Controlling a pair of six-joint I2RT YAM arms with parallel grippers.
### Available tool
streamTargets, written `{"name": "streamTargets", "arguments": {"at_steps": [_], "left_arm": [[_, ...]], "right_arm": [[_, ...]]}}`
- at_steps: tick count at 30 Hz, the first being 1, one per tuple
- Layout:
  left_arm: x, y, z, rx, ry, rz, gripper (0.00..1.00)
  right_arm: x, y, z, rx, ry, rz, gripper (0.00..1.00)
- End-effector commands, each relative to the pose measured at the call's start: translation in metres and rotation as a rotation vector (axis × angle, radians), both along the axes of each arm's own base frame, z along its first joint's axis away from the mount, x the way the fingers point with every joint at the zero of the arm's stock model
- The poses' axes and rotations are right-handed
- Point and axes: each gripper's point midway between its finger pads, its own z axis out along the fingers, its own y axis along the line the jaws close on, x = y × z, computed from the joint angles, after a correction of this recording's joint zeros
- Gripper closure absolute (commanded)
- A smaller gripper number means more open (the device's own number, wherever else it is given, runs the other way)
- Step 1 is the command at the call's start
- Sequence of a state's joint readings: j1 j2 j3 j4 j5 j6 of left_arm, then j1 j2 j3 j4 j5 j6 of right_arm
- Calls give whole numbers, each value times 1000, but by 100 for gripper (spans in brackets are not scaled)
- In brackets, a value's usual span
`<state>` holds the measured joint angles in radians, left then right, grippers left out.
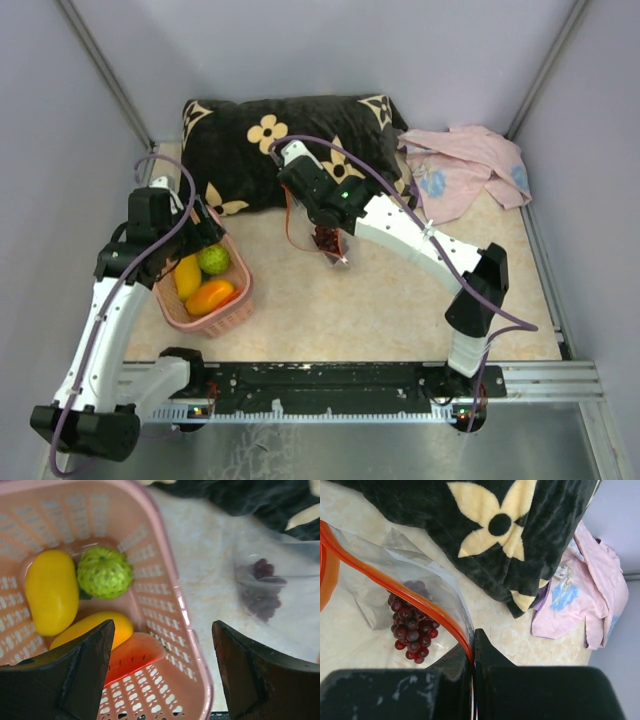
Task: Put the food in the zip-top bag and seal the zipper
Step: Pick up the fake fruit from the bin.
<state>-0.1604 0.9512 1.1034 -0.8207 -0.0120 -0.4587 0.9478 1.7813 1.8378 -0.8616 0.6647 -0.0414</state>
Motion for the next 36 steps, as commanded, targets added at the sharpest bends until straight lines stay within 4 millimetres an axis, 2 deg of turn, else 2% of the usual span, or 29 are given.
{"name": "streamTargets", "arguments": {"at_steps": [1, 6, 16, 20, 29, 36], "left_arm": [[-10, 23, -37, 52, 104, 88, 15], [-6, 37, -72, 70, 162, 147, 15], [32, 53, -107, 80, 152, 204, 17], [42, 54, -126, 83, 194, 205, 17], [34, 47, -181, 67, 341, 177, 16], [37, 44, -200, 48, 384, 178, 15]], "right_arm": [[5, -11, 35, 36, -89, -39, 100], [5, -5, 31, 45, -77, -19, 100], [3, 0, 20, 46, -57, 14, 100], [3, 1, 17, 45, -51, 23, 100], [3, 6, 14, 58, -46, 37, 100], [3, 10, 12, 69, -41, 54, 100]]}}
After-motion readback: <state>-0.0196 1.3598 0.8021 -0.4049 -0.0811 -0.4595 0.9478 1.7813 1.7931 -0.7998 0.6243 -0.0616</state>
